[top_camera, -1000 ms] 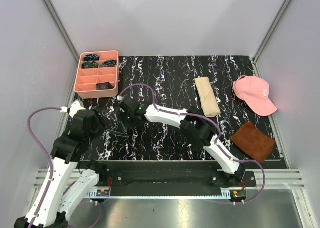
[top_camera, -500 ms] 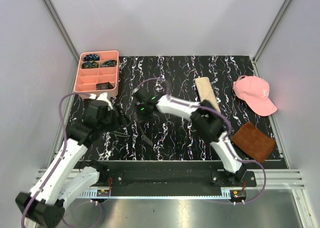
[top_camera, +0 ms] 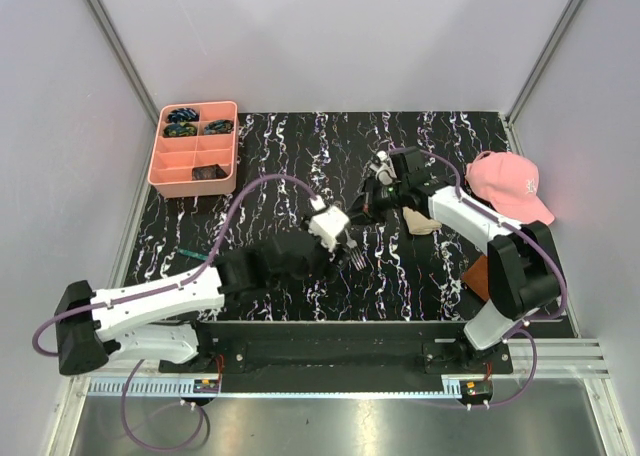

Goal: Fold the napkin into a case and place the utensils inside
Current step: Pass from the right arm to the left

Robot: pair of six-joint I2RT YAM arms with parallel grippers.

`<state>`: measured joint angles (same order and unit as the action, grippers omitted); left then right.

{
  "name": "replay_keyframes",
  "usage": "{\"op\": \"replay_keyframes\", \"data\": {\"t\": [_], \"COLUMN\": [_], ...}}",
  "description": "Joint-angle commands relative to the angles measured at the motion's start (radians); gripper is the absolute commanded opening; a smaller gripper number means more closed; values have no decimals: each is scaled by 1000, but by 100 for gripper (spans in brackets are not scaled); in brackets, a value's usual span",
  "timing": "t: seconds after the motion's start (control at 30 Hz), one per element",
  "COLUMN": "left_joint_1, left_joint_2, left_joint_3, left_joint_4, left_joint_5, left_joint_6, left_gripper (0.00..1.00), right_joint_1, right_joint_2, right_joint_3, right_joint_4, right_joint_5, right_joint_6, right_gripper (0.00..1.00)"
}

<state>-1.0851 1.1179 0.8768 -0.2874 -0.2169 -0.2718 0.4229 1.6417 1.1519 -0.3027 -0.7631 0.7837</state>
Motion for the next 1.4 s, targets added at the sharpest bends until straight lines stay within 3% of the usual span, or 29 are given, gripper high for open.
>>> {"op": "replay_keyframes", "data": {"t": [0.0, 0.07, 0.23, 0.5, 0.77, 0.83, 0.87, 0.9, 1.0, 1.07, 1.23, 1.37], "left_joint_1": [-145, -162, -193, -222, -236, -237, -236, -234, -230, -201, -50, 143], "left_joint_2": [13, -1, -10, -7, 59, 65, 65, 72, 57, 34, -20, -47], "left_joint_3": [-37, -97, -105, -84, -58, -53, -52, -50, -45, -19, 2, 42], "left_joint_4": [362, 475, 496, 432, 553, 589, 600, 614, 643, 604, 496, 400], "left_joint_5": [-338, -355, -237, -113, -113, -107, -105, -111, -128, -115, 37, 169], "left_joint_6": [432, 574, 738, 818, 872, 867, 865, 865, 835, 786, 499, 288], "left_gripper": [67, 68, 69, 72, 70, 62, 52, 33, 9, 0, 0, 0], "right_joint_1": [-36, -49, -64, -76, -76, -76, -75, -76, -76, -78, -78, -82], "right_joint_2": [-74, -101, -134, -161, -191, -201, -203, -209, -227, -237, -255, -315], "right_joint_3": [-101, -124, -196, -210, -265, -274, -284, -288, -293, -291, -242, -150], "right_joint_4": [54, 65, 125, 169, 260, 267, 270, 277, 272, 260, 163, -57], "right_joint_5": [-108, -113, -152, -199, -220, -219, -219, -222, -205, -197, -170, -62], "right_joint_6": [115, 133, 235, 345, 448, 451, 459, 460, 419, 367, 180, -78], "right_gripper": [0, 0, 0, 0, 0, 0, 0, 0, 1, 14, 43, 77]}}
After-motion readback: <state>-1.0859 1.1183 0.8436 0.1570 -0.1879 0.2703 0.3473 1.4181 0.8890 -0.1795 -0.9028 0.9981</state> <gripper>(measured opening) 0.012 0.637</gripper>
